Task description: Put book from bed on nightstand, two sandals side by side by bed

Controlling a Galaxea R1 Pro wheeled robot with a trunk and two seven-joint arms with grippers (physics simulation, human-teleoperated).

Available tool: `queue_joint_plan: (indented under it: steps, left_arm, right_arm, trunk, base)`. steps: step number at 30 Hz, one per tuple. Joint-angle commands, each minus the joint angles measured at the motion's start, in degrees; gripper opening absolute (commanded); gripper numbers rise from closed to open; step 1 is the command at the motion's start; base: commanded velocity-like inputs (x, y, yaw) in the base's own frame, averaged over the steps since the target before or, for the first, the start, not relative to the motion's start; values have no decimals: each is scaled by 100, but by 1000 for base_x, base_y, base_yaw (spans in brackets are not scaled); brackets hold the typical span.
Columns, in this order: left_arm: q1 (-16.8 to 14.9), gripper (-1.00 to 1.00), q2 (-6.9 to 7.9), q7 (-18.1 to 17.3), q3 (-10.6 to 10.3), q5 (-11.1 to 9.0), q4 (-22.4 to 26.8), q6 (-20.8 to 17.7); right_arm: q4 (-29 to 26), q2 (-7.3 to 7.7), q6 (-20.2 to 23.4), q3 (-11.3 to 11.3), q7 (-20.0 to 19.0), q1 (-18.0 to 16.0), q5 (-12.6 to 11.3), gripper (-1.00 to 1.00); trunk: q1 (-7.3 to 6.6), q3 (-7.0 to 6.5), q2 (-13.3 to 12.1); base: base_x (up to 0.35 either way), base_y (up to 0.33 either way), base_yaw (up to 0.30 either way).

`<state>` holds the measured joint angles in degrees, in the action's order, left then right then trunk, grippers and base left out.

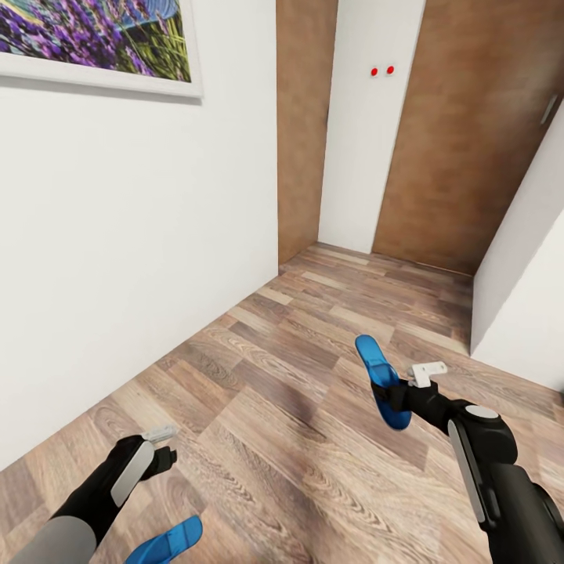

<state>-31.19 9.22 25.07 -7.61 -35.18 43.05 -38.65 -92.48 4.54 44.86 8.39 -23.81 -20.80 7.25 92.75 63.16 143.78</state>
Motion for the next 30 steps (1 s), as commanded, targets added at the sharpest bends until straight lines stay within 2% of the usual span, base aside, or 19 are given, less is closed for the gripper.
queue_joint_plan:
  steps: [1,7,10,16,18,20,21,22,23,27,28,30]
  left_arm:
    - [1,100,8,54,-37,-52,5,10]
    - [46,100,8,100,-66,-42,62,-70]
    - [107,100,39,91,-247,-29,93,-234]
    - [196,100,187,34,-1082,110,57,-362]
    - [223,100,257,-191,-1725,173,40,-381]
    - [225,100,288,-338,-2086,191,31,-387]
    - [225,100,288,-338,-2086,191,31,-387]
    - [216,100,361,-496,-2415,202,11,-391]
    - [211,100,418,-599,-2555,208,-2,-389]
    - [178,100,665,-1140,-2882,232,-36,-378]
    - [130,100,808,-1428,-2960,241,-44,-376]
    - [45,100,953,-1675,-3016,242,-50,-374]
  right_arm:
    - [-7,0,22,3,-45,-4,57,-100]
    - [-7,2,30,-100,-45,10,57,-100]
    - [-7,3,31,-129,-45,14,57,-100]
    - [-6,3,31,-176,-45,26,59,-100]
    - [-5,3,31,-355,-45,33,63,-100]
    - [-4,3,36,-460,-45,29,64,-100]
    - [-4,3,36,-460,-45,29,64,-100]
    - [-3,1,55,-530,-48,11,62,-100]
    - [-4,0,72,-555,-49,0,61,-100]
    - [-6,-25,161,-617,-52,-61,59,-100]
    - [-6,-88,199,-635,-52,-81,58,-100]
    - [-6,-183,224,-648,-51,-94,58,-100]
  trunk:
    - [1,5,2]
    - [1,5,2]
    - [1,5,2]
    - [16,138,10]
    - [21,183,13]
    - [27,227,16]
    - [29,249,17]
    - [32,271,18]
    - [34,293,20]
    - [45,382,25]
    - [47,404,26]
    - [52,449,29]
  base:
    - [198,0,0]
    - [98,0,0]
    - [28,0,0]
    - [11,0,0]
    - [3,0,0]
    - [2,0,0]
    - [1,0,0]
    - [0,0,0]
    - [0,0,0]
    - [0,0,0]
    - [0,0,0]
    - [0,0,0]
